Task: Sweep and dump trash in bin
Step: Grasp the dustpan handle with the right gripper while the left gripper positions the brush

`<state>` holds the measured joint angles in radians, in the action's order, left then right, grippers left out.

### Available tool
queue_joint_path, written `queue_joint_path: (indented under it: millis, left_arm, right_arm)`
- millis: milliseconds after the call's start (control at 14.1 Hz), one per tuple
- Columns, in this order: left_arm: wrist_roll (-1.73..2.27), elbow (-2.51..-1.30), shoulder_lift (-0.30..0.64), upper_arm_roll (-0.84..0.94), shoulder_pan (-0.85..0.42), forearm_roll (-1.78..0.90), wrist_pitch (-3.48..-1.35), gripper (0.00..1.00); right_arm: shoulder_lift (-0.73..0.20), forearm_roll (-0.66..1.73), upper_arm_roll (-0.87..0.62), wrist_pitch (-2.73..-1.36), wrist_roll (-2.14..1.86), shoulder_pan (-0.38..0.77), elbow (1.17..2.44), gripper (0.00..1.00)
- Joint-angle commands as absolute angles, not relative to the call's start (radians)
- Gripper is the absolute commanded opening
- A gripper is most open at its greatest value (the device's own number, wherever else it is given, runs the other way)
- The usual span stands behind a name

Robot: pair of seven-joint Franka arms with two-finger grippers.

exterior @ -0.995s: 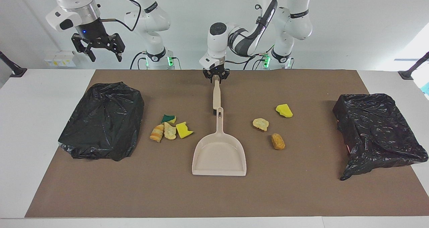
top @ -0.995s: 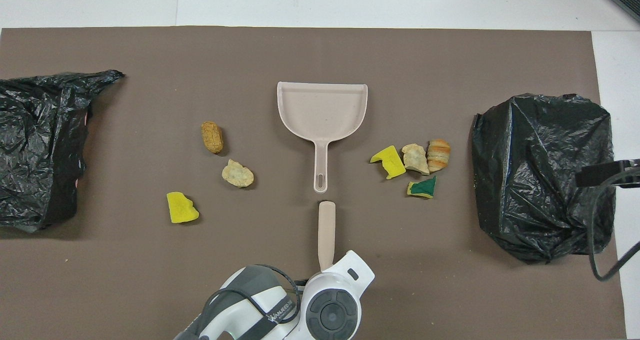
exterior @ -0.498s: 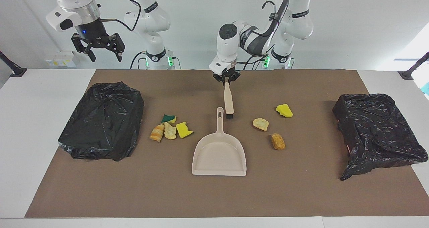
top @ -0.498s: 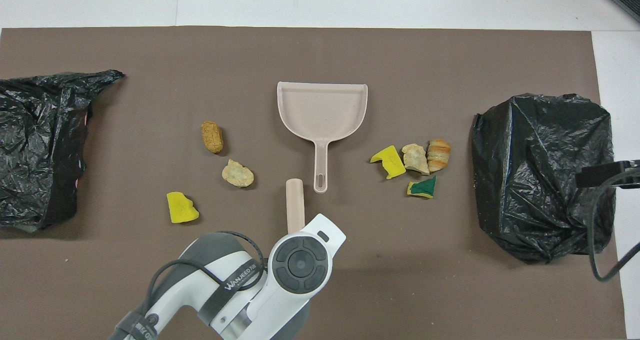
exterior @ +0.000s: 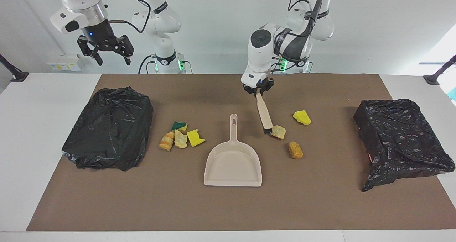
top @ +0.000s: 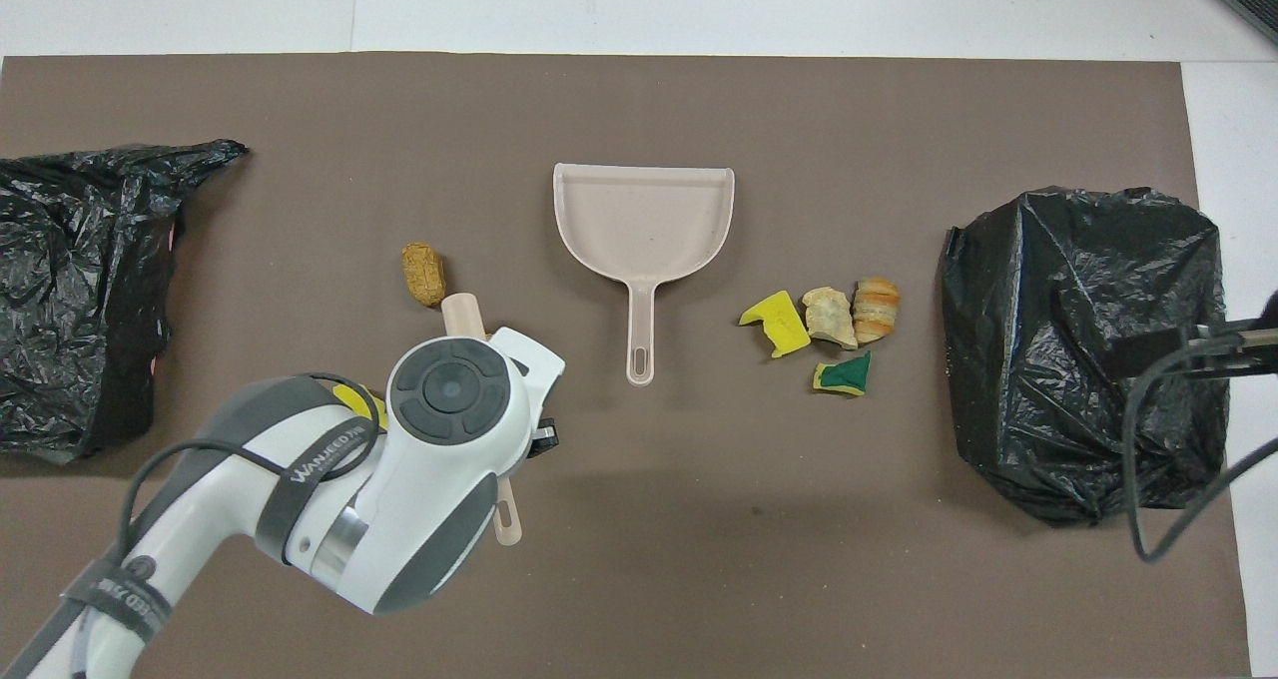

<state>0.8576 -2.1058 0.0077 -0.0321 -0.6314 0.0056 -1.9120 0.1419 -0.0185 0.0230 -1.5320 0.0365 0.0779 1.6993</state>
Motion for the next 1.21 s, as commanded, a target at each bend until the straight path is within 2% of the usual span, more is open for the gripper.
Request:
queue_joint_path:
  millis: [0, 142, 427, 640, 782, 1138]
  left_arm:
    - [1.033, -2.092, 0.008, -0.021, -0.579, 0.028, -1.835, 0.00]
    - [1.110, -2.095, 0.003, -0.023, -0.545, 0.052, -1.768, 0.00]
    - [1.111, -2.150, -0.040, -0.020, -0.437, 0.084, -1.602, 0.00]
    - [1.048, -2.329, -0.142, -0.021, -0.430, 0.084, -1.701, 0.00]
    - [1.031, -2.402, -0.184, -0.018, -0.425, 0.084, -1.767, 0.00]
    - [0.857, -2.395, -0.147, -0.017, -0.437, 0.016, -1.937, 0.00]
  right_arm:
    - [0.101, -0.014, 0.020, -1.595, 0.141, 0.165, 1.720, 1.00]
    - [0.062, -0.014, 0.020, -1.652, 0.158, 0.192, 1.718, 1.00]
    - [-0.127, 0.014, 0.011, -1.816, 0.346, 0.291, 1.685, 1.00]
    - [-0.276, 0.015, 0.006, -1.906, 0.527, 0.400, 1.626, 1.00]
    - [-0.314, 0.023, 0.006, -1.974, 0.599, 0.454, 1.626, 1.00]
    - [-0.428, 0.055, 0.005, -2.112, 0.695, 0.560, 1.624, 1.00]
